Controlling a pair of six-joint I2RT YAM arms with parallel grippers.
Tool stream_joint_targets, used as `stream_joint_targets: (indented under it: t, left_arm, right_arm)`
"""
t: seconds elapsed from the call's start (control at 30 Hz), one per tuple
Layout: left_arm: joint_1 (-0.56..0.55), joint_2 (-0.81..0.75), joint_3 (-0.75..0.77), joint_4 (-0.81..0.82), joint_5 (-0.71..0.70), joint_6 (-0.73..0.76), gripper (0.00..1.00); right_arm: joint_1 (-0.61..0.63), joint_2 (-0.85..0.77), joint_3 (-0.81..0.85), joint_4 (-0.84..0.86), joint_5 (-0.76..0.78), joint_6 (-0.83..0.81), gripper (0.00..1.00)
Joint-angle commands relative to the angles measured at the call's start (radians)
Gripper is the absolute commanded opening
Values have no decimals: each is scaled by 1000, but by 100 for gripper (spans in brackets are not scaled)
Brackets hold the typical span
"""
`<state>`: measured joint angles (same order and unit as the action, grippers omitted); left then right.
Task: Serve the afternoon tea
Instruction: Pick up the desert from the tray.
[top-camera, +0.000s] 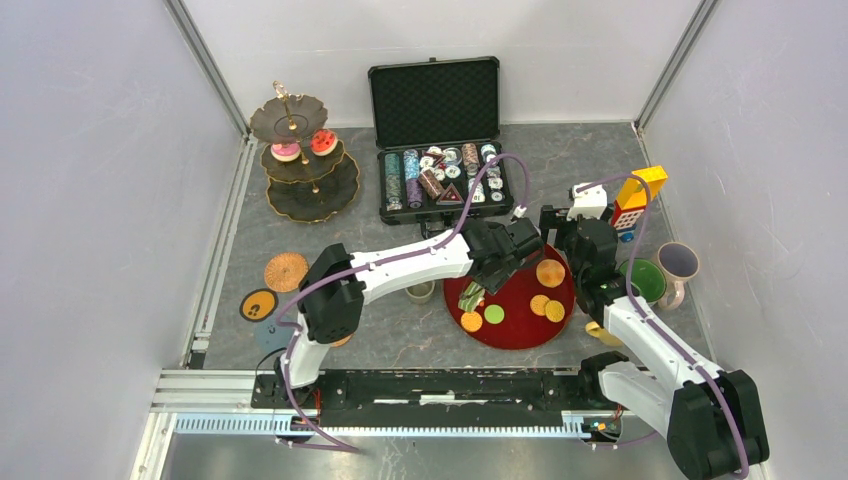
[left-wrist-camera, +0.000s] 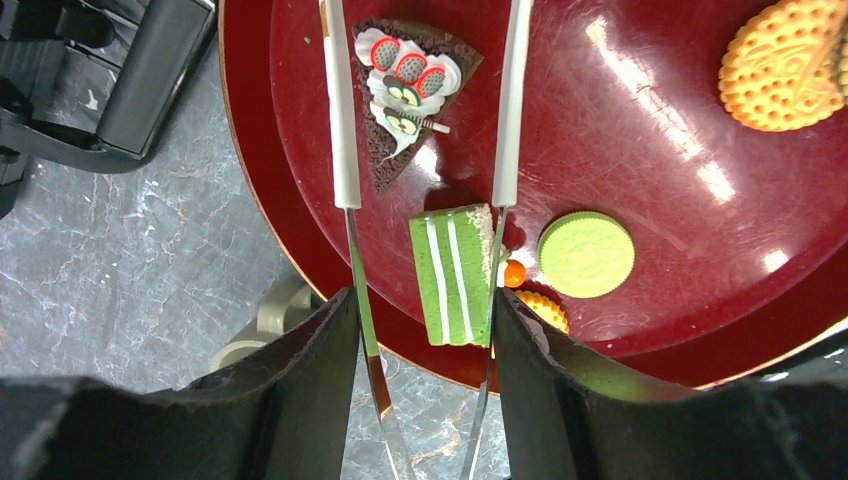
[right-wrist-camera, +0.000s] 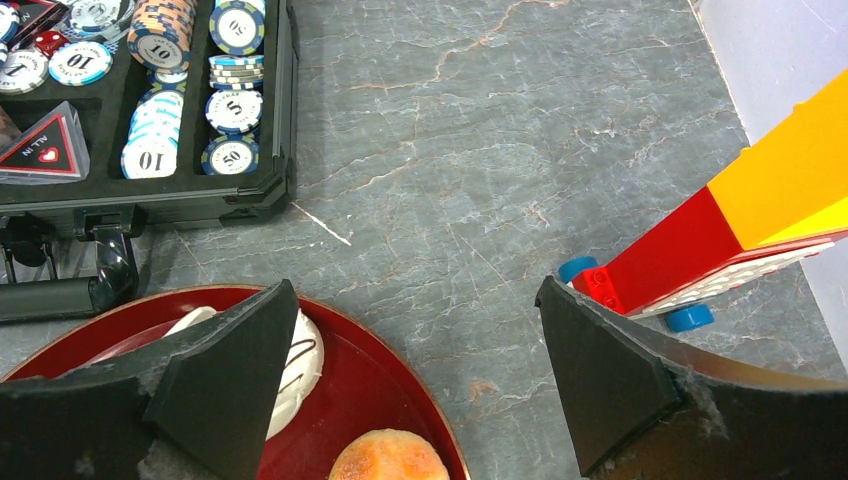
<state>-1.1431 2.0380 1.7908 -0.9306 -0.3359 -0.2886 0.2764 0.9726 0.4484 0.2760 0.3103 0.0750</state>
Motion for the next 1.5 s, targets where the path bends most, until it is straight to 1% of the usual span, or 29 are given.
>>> stream_joint_targets:
  t: [0.0,0.27,0.37,0.57,0.7,1.0,1.03,1.1,1.3,1.47]
  left_arm:
    - [28,21,50,-8,-1,45,57]
    - [38,7,27,37,34,63,56]
    - [39,20,40,36,41,72,55]
    - [38,16,47,36,22,78,45]
    - [33,-22,22,39,4,81,32]
    - [2,-89,-19,48,-34,90,16]
    - [-1,-100,-27,54,-36,90,13]
    - [-2,-124,-45,67,-37,89,11]
    - [-2,-191,-87,76,-33,81,9]
    - [-2,-283,-147,80,-40,69,8]
  right_arm:
    - [-6,-7,12,36,-4,9,98]
    - [-6,-5,18,32,-28,17,98]
    - [-7,-8,26,20,-31,6,98]
    - [-6,-25,15,31,-41,4,98]
    - [-7,-24,15,30,-31,4,98]
    - [-6,-23,15,27,-21,4,98]
    - [-8,-24,15,27,-21,4,98]
    - [-7,-23,16,26,-22,4,98]
    - [-6,-19,15,28,-22,6,98]
    - [-7,-11,15,32,-23,7,98]
